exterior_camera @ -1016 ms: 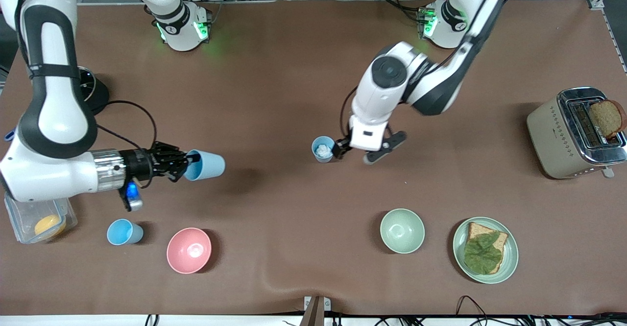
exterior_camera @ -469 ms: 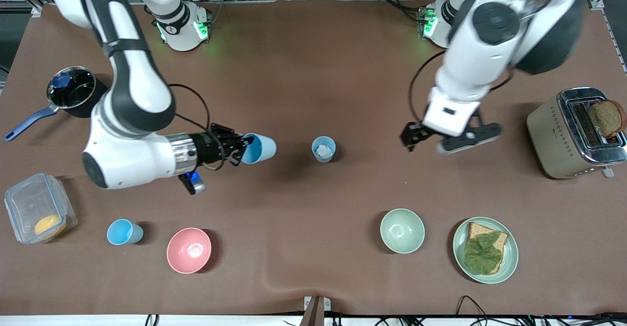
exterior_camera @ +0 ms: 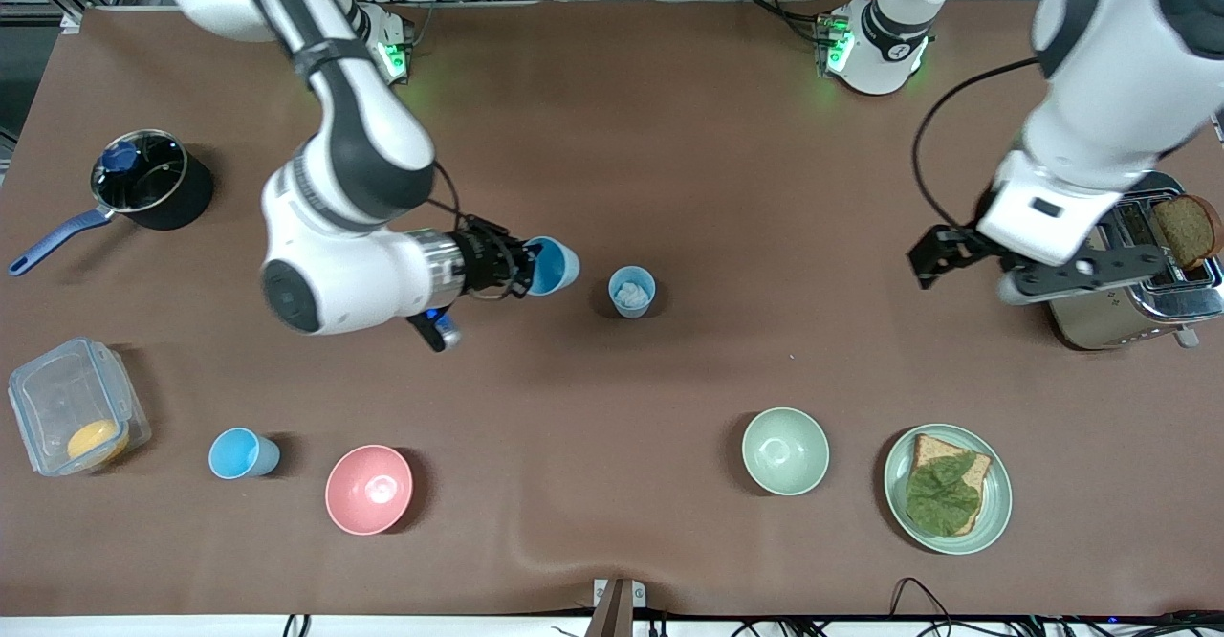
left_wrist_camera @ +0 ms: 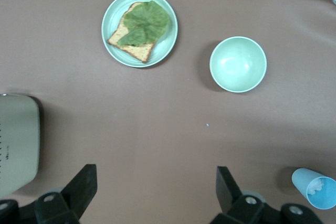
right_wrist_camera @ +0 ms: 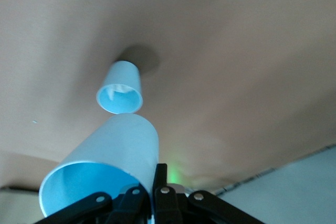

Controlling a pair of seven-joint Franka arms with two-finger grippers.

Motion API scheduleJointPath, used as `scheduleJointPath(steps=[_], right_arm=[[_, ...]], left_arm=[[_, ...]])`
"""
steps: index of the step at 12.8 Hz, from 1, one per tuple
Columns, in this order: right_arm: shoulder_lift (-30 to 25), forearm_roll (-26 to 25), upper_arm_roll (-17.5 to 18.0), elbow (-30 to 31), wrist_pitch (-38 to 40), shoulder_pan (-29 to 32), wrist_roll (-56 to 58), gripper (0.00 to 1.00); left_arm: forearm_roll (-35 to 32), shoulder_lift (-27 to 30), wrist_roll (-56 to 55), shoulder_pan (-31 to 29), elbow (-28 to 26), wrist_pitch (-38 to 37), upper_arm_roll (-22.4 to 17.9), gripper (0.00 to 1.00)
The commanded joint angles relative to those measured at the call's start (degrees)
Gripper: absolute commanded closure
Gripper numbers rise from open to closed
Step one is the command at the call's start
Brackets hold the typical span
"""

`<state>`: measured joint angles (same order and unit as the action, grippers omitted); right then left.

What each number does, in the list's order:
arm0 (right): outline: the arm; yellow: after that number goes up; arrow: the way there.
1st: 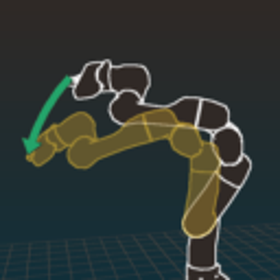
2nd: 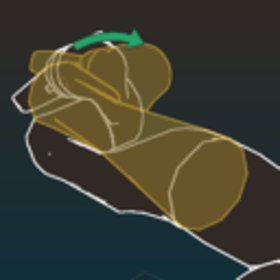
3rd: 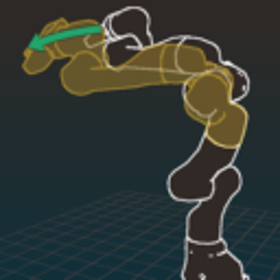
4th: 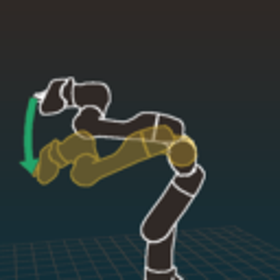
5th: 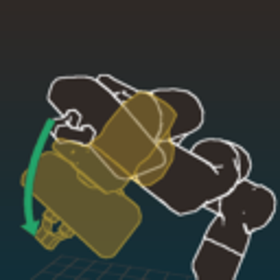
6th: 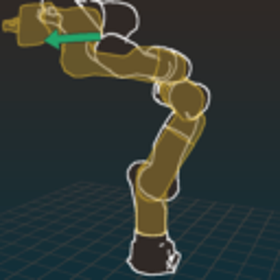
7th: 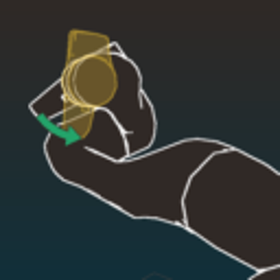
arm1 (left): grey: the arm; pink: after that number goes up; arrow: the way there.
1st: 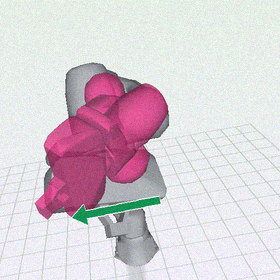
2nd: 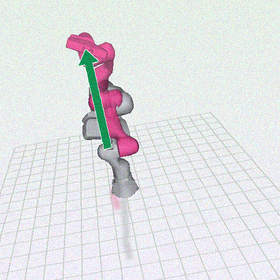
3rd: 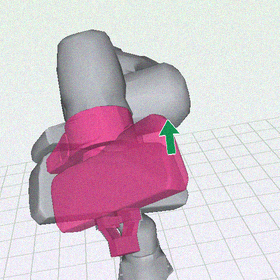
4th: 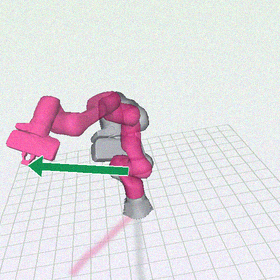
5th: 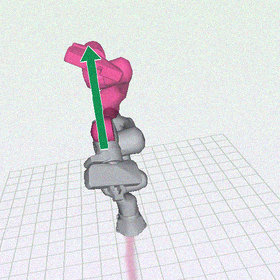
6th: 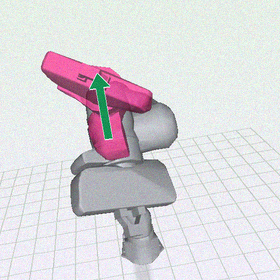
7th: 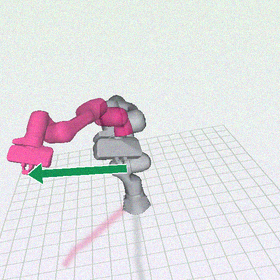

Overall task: Stack blue cups with both arms
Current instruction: 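Open and raise the left gripper while the right gripper brings its cup over, then lower the held cup into the placed cup and open the right gripper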

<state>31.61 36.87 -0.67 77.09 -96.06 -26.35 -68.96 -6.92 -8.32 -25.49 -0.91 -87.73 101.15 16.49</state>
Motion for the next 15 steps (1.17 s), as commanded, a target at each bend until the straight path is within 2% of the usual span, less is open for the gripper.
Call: scheduleJointPath(steps=[1, 5, 7, 10, 13, 15], right_arm=[[-0.33, -2.32, -0.65, 0.42, -6.04, -2.56, -2.67, 1.0], [2.57, -5.56, -0.74, 1.39, -12.83, -7.74, -6.26, 1.0], [4.85, -7.42, -0.74, 1.48, -15.19, -9.68, -7.24, 1.0], [6.09, -7.42, -0.74, 2.35, -18.36, -12.49, -9.96, 1.0], [6.18, -7.86, -0.74, 6.13, -23.55, -14.51, -10.15, 1.0], [6.09, -8.56, -0.74, 6.4, -23.47, -14.78, -10.15, 1.0]], left_arm=[[1.56, 1.55, 1.4, -2.6, 0.45, -2.09, 0.74, 0.0], [1.03, 2.17, 6.65, -2.69, 3.26, -9.2, 0.56, 0.0], [0.85, 2.17, 9.48, -2.95, 3.53, -9.3, 0.48, 0.0], [3.48, 2.43, 10.88, -7.34, 3.62, -9.39, 1.35, 0.0], [4.72, 4.97, 12.39, -6.65, 3.79, -10.8, 0.48, 0.0], [5.07, 5.59, 14.92, -6.47, 3.79, -10.8, -0.66, 0.0]])
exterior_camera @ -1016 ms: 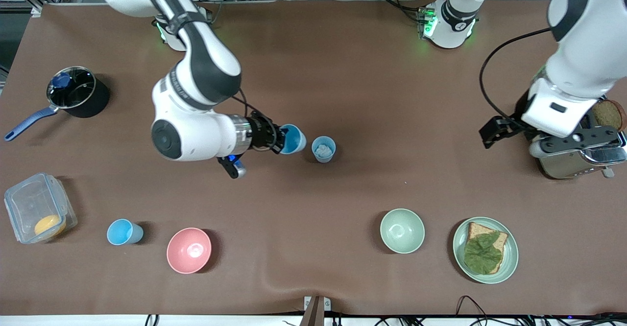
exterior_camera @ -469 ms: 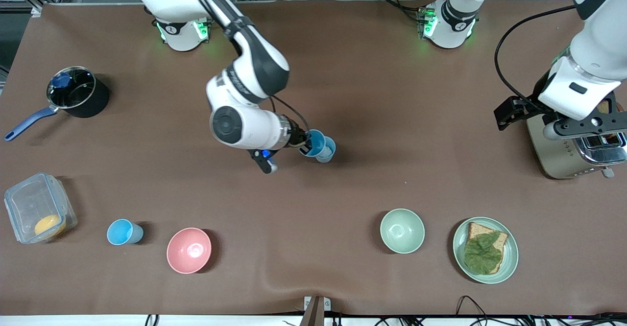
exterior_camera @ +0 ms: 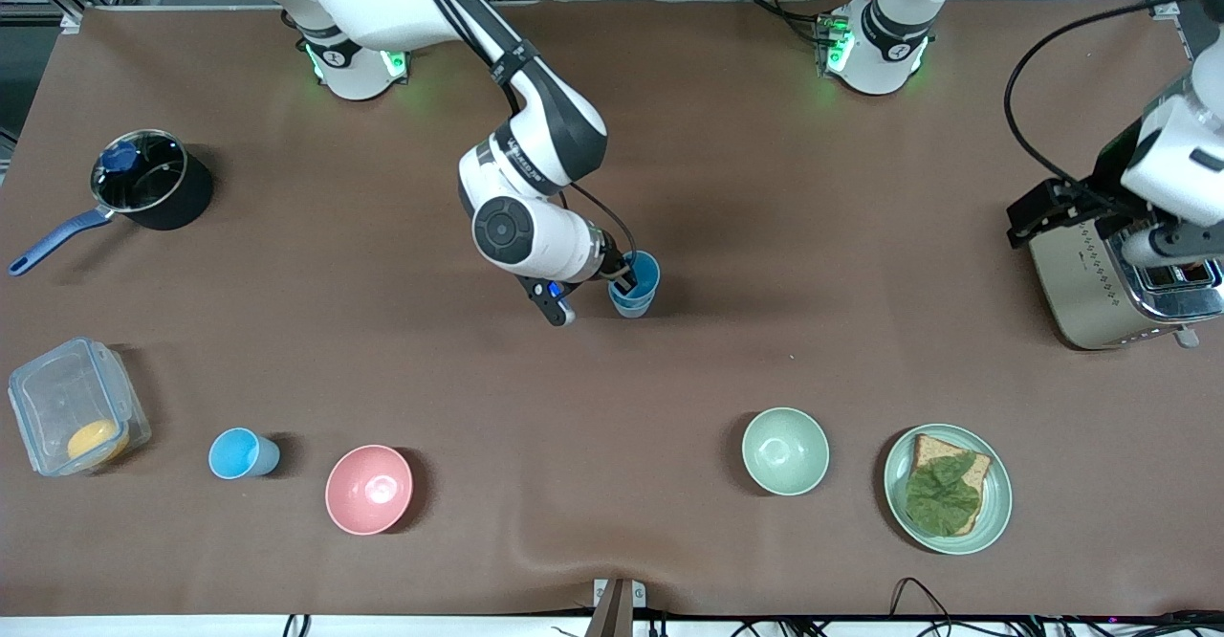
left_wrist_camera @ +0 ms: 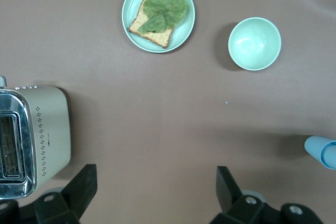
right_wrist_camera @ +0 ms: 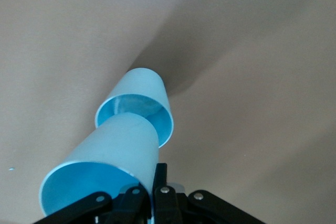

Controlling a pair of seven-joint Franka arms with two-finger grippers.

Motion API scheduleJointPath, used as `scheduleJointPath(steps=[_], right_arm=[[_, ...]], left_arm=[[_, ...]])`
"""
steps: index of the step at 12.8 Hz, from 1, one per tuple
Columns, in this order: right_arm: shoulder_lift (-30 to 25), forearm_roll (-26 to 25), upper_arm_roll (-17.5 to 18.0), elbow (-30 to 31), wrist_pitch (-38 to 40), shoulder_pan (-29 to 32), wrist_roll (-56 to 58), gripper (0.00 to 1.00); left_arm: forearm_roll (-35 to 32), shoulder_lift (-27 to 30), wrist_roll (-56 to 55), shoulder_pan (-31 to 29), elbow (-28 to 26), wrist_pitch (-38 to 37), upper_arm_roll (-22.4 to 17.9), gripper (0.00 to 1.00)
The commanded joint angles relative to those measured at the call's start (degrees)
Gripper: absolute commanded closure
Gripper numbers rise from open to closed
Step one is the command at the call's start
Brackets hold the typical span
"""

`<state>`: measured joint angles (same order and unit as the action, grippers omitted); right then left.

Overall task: Stack blue cups with both arms
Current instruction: 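Lower the held cup into the placed cup and open the right gripper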

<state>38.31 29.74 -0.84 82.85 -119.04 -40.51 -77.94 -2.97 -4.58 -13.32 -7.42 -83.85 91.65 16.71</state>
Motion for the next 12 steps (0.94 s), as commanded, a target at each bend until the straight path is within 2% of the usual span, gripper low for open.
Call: scheduleJointPath(steps=[1, 3, 5, 6, 7, 12], right_arm=[[-0.6, -1.71, -0.56, 0.65, -0.4, -0.54, -1.17, 1.0], [-0.6, -2.67, -0.56, 1.0, -0.23, -0.53, -1.17, 1.0], [-0.6, -2.85, -0.56, 1.09, -0.23, -0.36, -1.17, 1.0], [-0.6, -2.85, -0.56, 1.09, -0.14, -0.27, -1.08, 0.54], [-0.6, -2.85, -0.56, 1.09, -0.23, -0.36, -1.69, 0.01], [-2.61, -3.2, -0.65, 0.21, 0.82, 1.48, 0.92, 0.0]], left_arm=[[1.3, 2.46, 3.91, 1.08, -0.18, -1.3, -2.63, 0.0], [1.39, 3.43, 4.53, 2.93, -0.88, -1.56, -5.27, 0.0], [1.39, 3.61, 4.97, 3.11, -1.84, -2.88, -5.63, 0.0], [1.47, 3.61, 4.97, 3.2, -2.28, -2.88, -5.98, 0.0], [1.39, 3.7, 5.06, 3.37, -2.46, -2.88, -6.07, 0.0], [1.56, 3.79, 5.06, 2.93, -3.78, -2.88, -5.9, 0.0]])
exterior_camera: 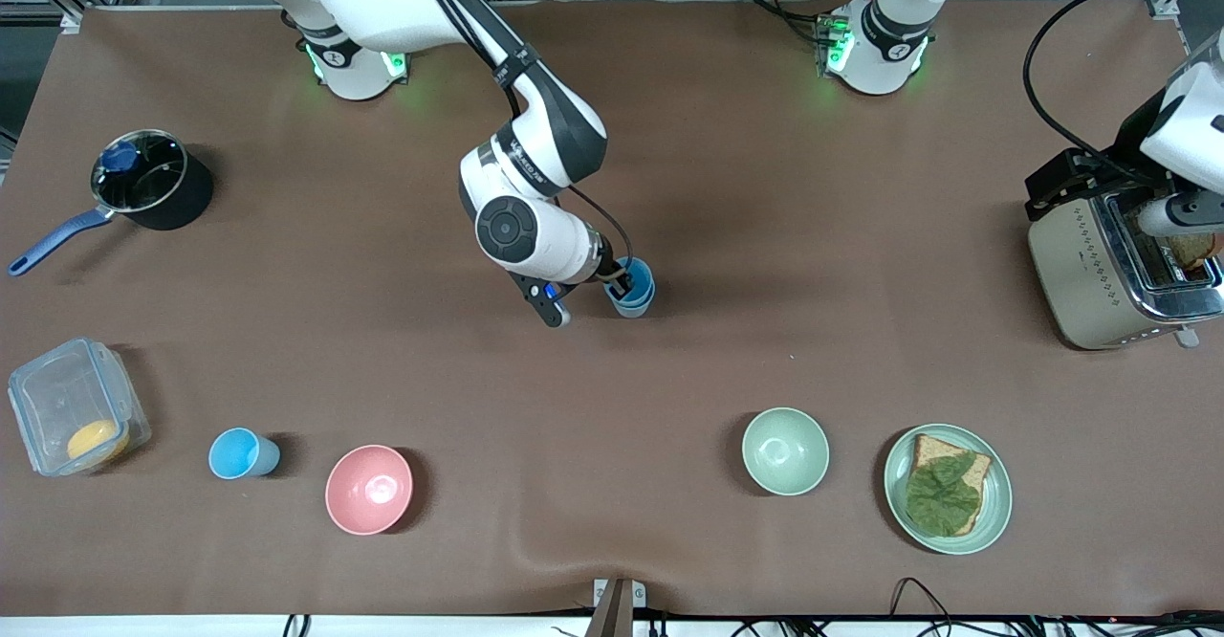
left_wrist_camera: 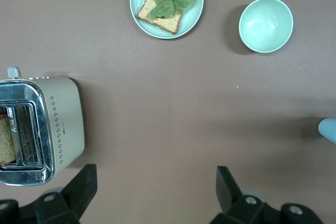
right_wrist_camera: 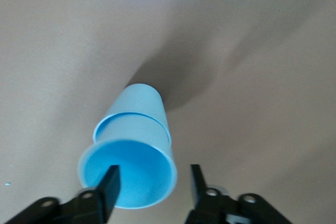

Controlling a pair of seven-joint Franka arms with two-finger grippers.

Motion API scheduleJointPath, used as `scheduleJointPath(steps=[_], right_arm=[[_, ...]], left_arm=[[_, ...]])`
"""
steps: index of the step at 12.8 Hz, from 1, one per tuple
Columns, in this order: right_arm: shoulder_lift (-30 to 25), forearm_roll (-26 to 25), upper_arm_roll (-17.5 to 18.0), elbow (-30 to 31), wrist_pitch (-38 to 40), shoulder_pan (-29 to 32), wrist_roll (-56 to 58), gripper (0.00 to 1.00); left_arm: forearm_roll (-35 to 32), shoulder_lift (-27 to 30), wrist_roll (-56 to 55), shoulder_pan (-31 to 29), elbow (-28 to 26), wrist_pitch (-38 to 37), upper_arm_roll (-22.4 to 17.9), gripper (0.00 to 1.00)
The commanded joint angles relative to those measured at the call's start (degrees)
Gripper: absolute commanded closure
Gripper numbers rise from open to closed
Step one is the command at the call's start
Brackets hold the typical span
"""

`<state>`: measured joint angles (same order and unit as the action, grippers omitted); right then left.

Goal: Stack blue cups with both arms

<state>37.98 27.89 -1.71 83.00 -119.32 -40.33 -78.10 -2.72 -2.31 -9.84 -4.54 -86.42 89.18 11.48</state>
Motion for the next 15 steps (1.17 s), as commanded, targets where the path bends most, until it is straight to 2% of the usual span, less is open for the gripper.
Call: scheduleJointPath(steps=[1, 6, 7, 9, 10, 13, 15], right_arm=[[-3.51, -1.43, 0.22, 0.06, 2.58, 2.52, 3.55, 0.0], [-7.48, -2.48, 0.13, 0.4, 12.33, 11.48, 18.03, 0.0], [-7.74, -5.53, 0.13, 0.76, 15.05, 12.55, 21.73, 0.0], [-8.36, -14.93, 0.22, 1.54, 18.67, 14.92, 26.84, 0.0], [-9.05, -16.36, 0.22, 2.59, 18.94, 15.8, 29.65, 0.0], [-13.18, -16.64, 0.22, 6.72, 19.12, 22.11, 42.11, 0.0], [-17.04, -16.73, 0.13, 11.63, 20.08, 26.16, 52.48, 0.0]], left_arm=[[1.92, 1.6, 1.67, -0.03, -1.03, -0.41, -0.58, 0.0], [2.36, 1.61, 1.14, -0.3, -0.94, -0.5, -0.06, 0.0], [2.37, 1.52, 1.14, -0.3, -0.94, -0.5, -0.06, 0.0], [2.37, 1.52, 1.05, -0.3, -1.03, -0.5, -0.06, 0.0], [2.37, 1.43, 1.32, -0.38, -1.03, -0.5, -0.06, 0.0], [2.37, 1.17, 1.41, -0.38, -1.03, -0.41, -0.06, 0.0], [2.37, 1.25, 1.41, -0.47, -1.12, -0.5, -0.06, 0.0]])
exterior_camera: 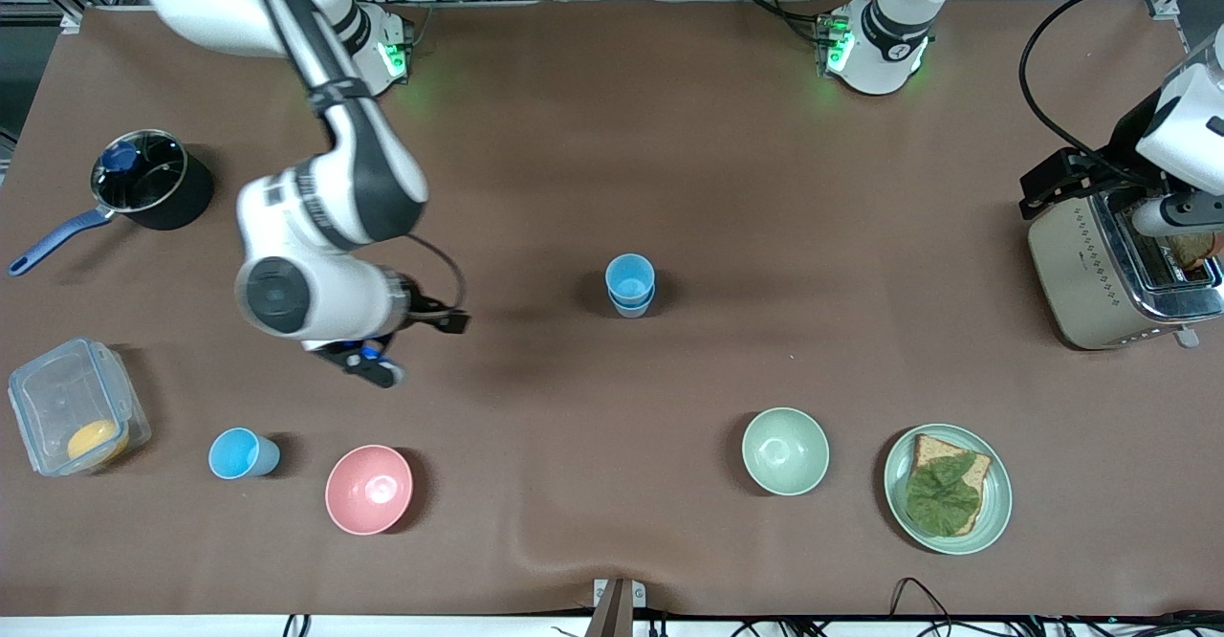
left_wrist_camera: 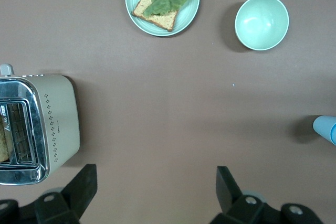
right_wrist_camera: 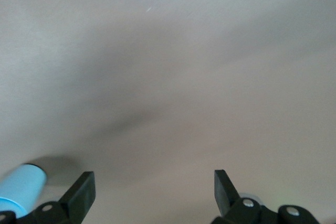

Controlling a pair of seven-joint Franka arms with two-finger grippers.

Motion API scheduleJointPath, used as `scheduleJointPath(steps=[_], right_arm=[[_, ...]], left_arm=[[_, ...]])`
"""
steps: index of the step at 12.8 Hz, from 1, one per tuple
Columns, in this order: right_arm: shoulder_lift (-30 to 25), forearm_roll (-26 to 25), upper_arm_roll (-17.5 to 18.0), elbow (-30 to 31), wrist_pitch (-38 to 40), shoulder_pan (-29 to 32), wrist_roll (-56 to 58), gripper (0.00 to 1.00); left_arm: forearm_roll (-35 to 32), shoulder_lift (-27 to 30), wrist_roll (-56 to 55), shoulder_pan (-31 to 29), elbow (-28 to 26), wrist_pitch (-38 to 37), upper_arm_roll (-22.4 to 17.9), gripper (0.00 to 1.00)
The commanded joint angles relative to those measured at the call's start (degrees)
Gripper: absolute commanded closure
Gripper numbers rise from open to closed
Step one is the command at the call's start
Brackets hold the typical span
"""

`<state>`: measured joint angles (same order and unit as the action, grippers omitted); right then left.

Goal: Stack blue cups with both arms

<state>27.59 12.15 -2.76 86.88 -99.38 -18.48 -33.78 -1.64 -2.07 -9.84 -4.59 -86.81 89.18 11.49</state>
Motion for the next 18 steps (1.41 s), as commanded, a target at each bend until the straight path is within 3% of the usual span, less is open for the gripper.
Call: scheduleJointPath(steps=[1, 5, 9, 11, 13, 14, 15, 18], right_arm=[[-9.46, -1.43, 1.17, 12.04, 0.07, 6.16, 12.9, 0.0], [-20.88, -3.54, 1.26, 23.66, -0.46, 11.18, 27.69, 0.0], [-29.15, -3.89, 1.17, 25.09, 0.5, 15.05, 38.5, 0.0], [-32.33, -5.47, 1.35, 22.56, 2.78, 17.51, 41.84, 0.0], [-31.81, -6.43, 1.35, 16.07, 5.5, 19.27, 45.36, 0.0], [-31.46, -9.49, 1.44, 13.51, 6.13, 19.36, 45.38, 0.0], [-31.2, -12.21, 1.87, 11.49, 6.31, 19.36, 44.94, 0.0], [-29.96, -12.86, 2.75, 4.81, 12.0, 20.06, 36.02, 0.0]], left_arm=[[1.29, 1.01, 1.4, -0.42, -0.64, -0.5, -0.06, 0.0], [1.38, 0.83, 1.14, -0.25, -0.46, -0.41, -0.06, 0.0], [1.38, 0.92, 1.58, -0.6, -0.55, -0.41, -0.15, 0.0], [1.38, 0.92, 1.49, -0.6, -0.46, -0.41, -0.15, 0.0], [1.29, 0.92, 1.58, -0.6, -0.46, -0.41, -0.24, 0.0], [1.29, 0.92, 1.58, -0.51, -0.38, -0.41, -0.24, 0.0], [1.29, 0.92, 1.49, -0.51, -0.38, -0.41, -0.15, 0.0], [1.12, 0.92, 1.58, -0.51, -0.2, -0.41, -0.24, 0.0]])
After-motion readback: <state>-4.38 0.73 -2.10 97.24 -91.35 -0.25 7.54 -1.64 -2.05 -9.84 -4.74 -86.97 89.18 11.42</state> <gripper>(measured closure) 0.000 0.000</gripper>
